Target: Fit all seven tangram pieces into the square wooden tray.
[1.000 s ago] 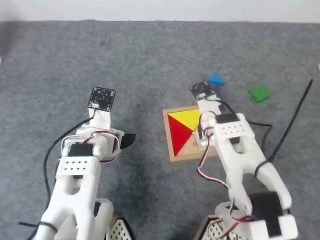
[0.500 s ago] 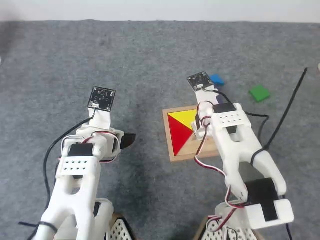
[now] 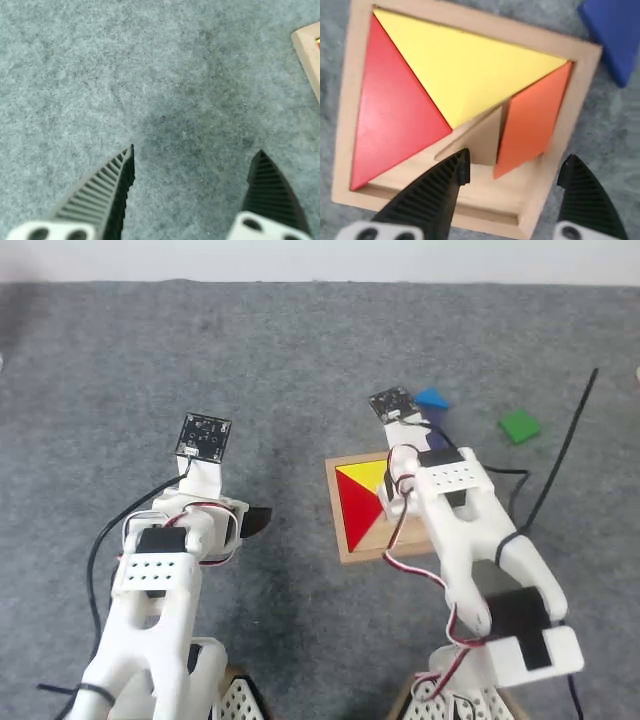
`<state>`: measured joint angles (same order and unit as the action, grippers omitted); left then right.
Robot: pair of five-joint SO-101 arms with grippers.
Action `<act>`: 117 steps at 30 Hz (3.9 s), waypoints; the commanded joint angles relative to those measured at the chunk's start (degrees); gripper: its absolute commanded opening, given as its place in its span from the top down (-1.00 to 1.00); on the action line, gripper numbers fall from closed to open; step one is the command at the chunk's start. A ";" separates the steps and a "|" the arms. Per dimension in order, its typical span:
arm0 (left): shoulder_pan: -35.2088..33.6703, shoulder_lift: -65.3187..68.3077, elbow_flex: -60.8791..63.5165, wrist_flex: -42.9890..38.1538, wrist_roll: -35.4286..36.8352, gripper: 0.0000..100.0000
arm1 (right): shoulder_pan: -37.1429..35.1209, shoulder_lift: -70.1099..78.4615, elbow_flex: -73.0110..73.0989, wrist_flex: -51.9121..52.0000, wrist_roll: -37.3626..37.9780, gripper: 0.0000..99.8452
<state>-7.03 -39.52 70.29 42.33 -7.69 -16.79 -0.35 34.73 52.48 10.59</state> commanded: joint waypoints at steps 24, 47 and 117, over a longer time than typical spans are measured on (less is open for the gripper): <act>0.00 -1.41 -0.22 -1.05 -0.53 0.31 | 2.77 -12.44 3.78 8.22 8.79 0.40; 0.00 -1.41 -0.22 -1.14 -0.53 0.31 | -1.27 -3.21 3.87 -2.15 -0.44 0.40; -0.18 -1.41 -0.22 -1.23 -0.62 0.31 | -1.10 -4.88 -1.67 5.41 -2.73 0.40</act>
<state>-7.03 -39.52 70.29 42.33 -7.87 -18.02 -1.49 35.96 55.47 8.57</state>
